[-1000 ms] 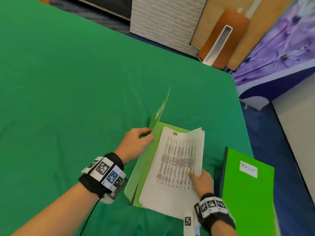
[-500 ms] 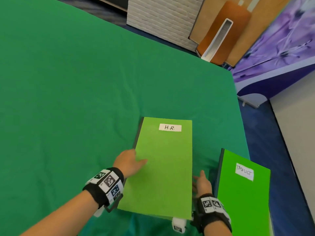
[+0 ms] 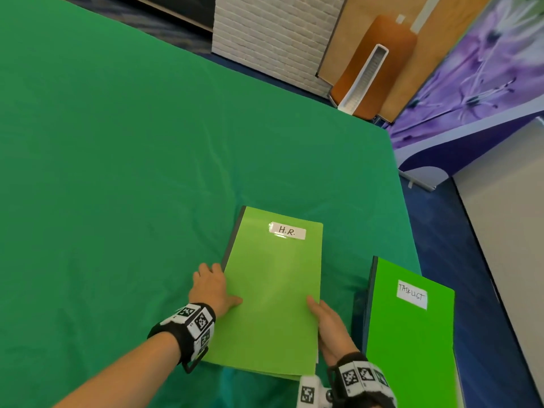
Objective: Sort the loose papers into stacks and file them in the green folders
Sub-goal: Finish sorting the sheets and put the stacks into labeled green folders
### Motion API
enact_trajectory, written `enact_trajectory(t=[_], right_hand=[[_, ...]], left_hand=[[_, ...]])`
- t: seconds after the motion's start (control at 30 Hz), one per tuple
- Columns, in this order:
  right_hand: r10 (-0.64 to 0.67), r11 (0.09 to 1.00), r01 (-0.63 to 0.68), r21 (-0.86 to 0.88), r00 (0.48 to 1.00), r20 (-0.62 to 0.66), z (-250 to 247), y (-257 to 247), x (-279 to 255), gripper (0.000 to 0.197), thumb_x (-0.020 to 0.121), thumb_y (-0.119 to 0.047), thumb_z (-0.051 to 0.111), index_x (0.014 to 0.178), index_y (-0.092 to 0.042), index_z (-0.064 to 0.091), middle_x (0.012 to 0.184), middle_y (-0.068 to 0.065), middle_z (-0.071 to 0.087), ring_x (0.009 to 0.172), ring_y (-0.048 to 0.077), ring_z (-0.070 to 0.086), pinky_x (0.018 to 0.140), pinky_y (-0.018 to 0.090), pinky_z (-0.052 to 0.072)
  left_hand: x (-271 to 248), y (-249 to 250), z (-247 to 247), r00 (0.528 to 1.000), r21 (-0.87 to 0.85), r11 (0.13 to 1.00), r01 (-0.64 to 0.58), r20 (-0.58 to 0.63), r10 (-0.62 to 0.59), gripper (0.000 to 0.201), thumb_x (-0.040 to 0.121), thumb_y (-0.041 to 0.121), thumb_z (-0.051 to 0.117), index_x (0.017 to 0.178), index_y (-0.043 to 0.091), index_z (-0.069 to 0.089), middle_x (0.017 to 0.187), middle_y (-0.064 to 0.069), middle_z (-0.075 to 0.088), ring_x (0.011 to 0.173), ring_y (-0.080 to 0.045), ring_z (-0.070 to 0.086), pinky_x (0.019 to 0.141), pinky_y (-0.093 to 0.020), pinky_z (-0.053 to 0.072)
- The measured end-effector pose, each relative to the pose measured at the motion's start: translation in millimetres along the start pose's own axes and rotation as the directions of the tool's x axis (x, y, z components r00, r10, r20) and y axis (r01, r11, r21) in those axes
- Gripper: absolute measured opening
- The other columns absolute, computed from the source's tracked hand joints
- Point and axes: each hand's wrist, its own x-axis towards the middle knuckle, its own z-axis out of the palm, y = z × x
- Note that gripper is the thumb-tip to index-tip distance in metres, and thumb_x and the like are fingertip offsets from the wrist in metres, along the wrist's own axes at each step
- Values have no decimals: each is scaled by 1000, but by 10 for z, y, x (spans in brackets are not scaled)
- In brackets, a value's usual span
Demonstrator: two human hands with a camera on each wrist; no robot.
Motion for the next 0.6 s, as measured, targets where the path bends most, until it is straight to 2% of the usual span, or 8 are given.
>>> enact_trajectory(t=[0.07,0.13,0.23,0.37,0.43,0.5,0.6], right_hand=[[-125,979,114,-170,991,-52,85,0,-83,21,97,-15,54,115,-23,62,120,3,68,105,20,67,99,47,49],[-196,967,176,-182,976,-97,138,-2,-193,27,97,-5,50,108,-27,63,117,2,69,104,20,67,98,48,50],[-284,955,272,-121,954,-95,148,-40,-389,28,98,-6,50,113,-25,64,114,-4,70,105,17,67,98,46,50],[-374,921,355,-159,920,-115,-9,-53,-654,30,97,-11,52,121,-27,62,118,-9,68,110,13,64,100,46,49],[-400,913,382,-144,907,-133,-147,-47,-821,29,98,-9,52,116,-29,62,116,-9,69,107,12,66,98,43,50],[-402,915,391,-95,897,-182,-344,-42,-972,29,97,-7,52,113,-29,62,114,-9,70,106,12,66,96,39,52],[-394,914,406,-5,884,-251,-723,-10,-1174,32,96,-3,52,123,-18,61,117,-1,70,108,19,66,95,38,53]], left_hand=[[-13,-7,-10,1000,6,1000,-11,-15,11,84,71,56,77,130,12,37,130,-9,37,120,-24,40,99,-35,45],[-18,-9,-52,1000,-35,999,-8,8,9,85,72,56,76,131,9,38,131,-12,39,121,-27,43,100,-37,45],[-3,-13,-150,999,-150,989,-12,35,17,80,77,56,72,131,6,42,133,-16,44,118,-31,52,99,-42,47],[-53,91,-242,995,-330,939,-96,-40,88,54,89,45,65,124,4,57,123,-14,62,111,-29,59,96,-38,48],[-88,188,-244,991,-469,873,-134,-67,116,46,88,38,68,120,5,61,116,-12,66,106,-27,62,96,-39,49],[-147,298,-235,991,-615,778,-129,-54,122,47,85,35,73,119,6,59,110,-11,67,98,-26,66,93,-41,51],[-284,531,-143,978,-718,686,-113,43,206,36,88,29,70,114,6,60,105,-11,67,90,-24,65,88,-38,52]])
